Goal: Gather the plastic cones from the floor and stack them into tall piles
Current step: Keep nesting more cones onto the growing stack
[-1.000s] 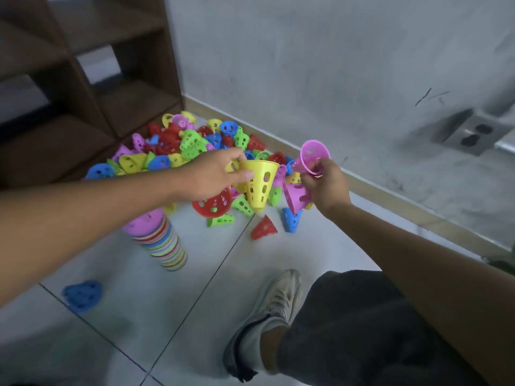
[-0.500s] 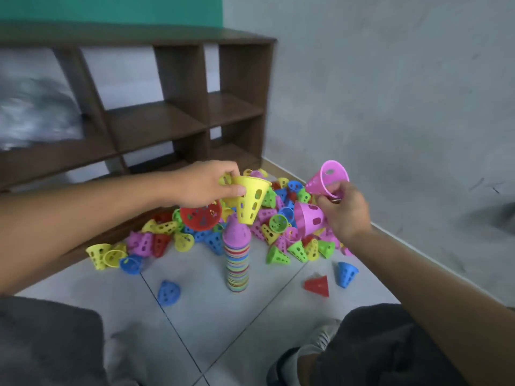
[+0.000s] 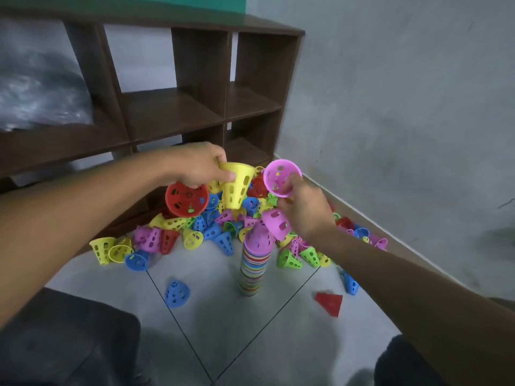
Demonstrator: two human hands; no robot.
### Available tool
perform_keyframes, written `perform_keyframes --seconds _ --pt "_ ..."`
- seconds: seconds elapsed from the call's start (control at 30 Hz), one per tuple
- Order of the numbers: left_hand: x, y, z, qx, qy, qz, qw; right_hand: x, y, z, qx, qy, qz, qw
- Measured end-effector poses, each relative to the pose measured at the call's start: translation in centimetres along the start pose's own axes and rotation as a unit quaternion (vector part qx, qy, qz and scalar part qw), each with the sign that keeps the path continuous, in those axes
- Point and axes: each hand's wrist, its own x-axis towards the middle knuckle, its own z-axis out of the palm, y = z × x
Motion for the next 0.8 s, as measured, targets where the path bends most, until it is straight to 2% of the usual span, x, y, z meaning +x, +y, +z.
perform_keyframes --seconds 0.17,0.4,0.63,0.8 --pt "0.7 -0.6 -0.5 -0.033 0.019 -0.009 0.999 1.4 -1.2 2.6 0.011 -0.002 -0.032 0.999" --pt "0.6 -2.3 -0.8 -0.054 -0.018 -0.050 0.997 1.1 -0.4 4.5 0.000 -0.055 -0.057 0.997" --pt "0.5 -2.6 -0.1 -0.047 -0.039 -0.068 0.996 1.1 1.1 4.0 0.050 -0.042 -0.066 0.996" --pt "0.7 -2.1 1.3 -0.050 -0.086 -0.076 0.992 0.7 2.6 1.8 0.068 -0.014 -0.054 0.996"
